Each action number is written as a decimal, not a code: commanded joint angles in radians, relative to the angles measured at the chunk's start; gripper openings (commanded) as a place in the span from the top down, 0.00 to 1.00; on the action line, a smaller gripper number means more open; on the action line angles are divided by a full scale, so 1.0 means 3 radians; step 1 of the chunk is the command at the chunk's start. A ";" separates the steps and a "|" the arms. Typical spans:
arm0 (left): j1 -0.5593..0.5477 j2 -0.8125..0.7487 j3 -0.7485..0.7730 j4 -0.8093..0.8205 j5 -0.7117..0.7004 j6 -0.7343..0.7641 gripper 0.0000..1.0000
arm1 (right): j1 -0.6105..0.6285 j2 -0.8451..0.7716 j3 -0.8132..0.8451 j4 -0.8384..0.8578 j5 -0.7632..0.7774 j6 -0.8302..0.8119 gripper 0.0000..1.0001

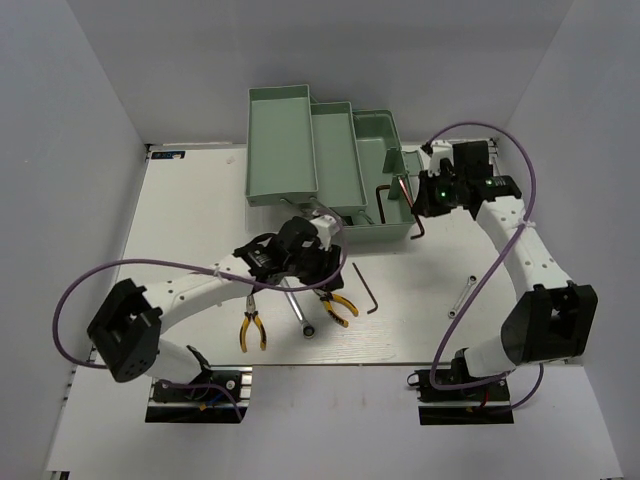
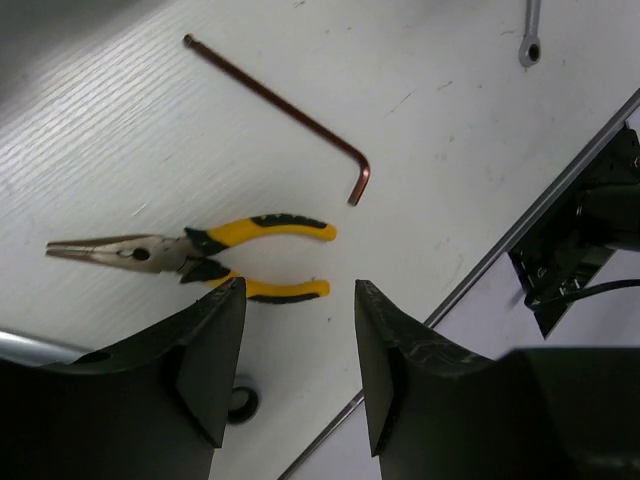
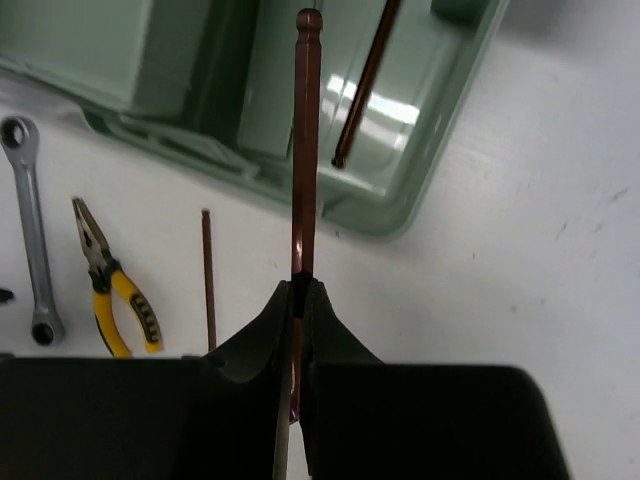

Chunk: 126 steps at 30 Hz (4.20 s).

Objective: Sort the tools into containers

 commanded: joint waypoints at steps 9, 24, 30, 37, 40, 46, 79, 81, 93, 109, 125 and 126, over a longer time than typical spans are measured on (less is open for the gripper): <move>-0.0562 0.1058 0.0915 0.0229 -0.0482 -0.0071 0.41 | 0.0104 0.1156 0.1332 0.0165 -0.0198 0.0271 1.00; -0.0762 0.1642 0.1478 -0.0364 -0.1373 -0.0654 0.38 | 0.0130 0.1277 0.1310 0.0390 0.0211 0.0266 0.48; -0.0823 0.1949 0.1729 -0.0564 -0.1475 -0.0930 0.41 | -0.0033 0.0458 0.0272 0.0691 0.0365 0.0450 0.53; -0.0854 0.2343 0.2225 -0.1110 -0.1746 -0.1282 0.45 | -0.0284 -0.0289 -0.0629 0.0835 0.0202 0.0568 0.53; -0.0885 0.2343 0.2194 -0.1075 -0.1776 -0.1328 0.45 | -0.0396 -0.0438 -0.0828 0.0850 0.0135 0.0563 0.53; -0.0915 0.2532 0.2388 -0.1448 -0.1807 -0.1441 0.51 | -0.0677 -0.0637 -0.1140 0.0876 -0.0003 0.0660 0.52; -0.1207 0.3023 0.2409 -0.1663 -0.1593 -0.1309 1.00 | -0.1424 -0.1103 -0.1504 0.0855 -0.0801 0.0941 0.52; -0.1238 0.2982 0.2409 -0.1617 -0.1562 -0.1257 1.00 | -0.1455 -0.1108 -0.1509 0.0850 -0.0821 0.0946 0.52; -0.1335 0.2522 0.2772 -0.1611 -0.1602 -0.0976 1.00 | -0.1588 -0.1093 -0.1534 0.0876 -0.0928 0.0957 0.37; -0.1263 0.2261 0.3227 -0.1755 -0.1827 -0.0777 1.00 | -0.1690 -0.1286 -0.1647 0.0922 -0.0591 0.0880 0.36; -0.0844 0.2220 0.4342 -0.1597 -0.2201 -0.0266 1.00 | -0.1833 -0.1394 -0.1713 0.0968 -0.0601 0.0875 0.38; -0.0808 0.2220 0.4342 -0.1455 -0.2252 -0.0189 1.00 | -0.1849 -0.1394 -0.1718 0.0963 -0.0611 0.0870 0.38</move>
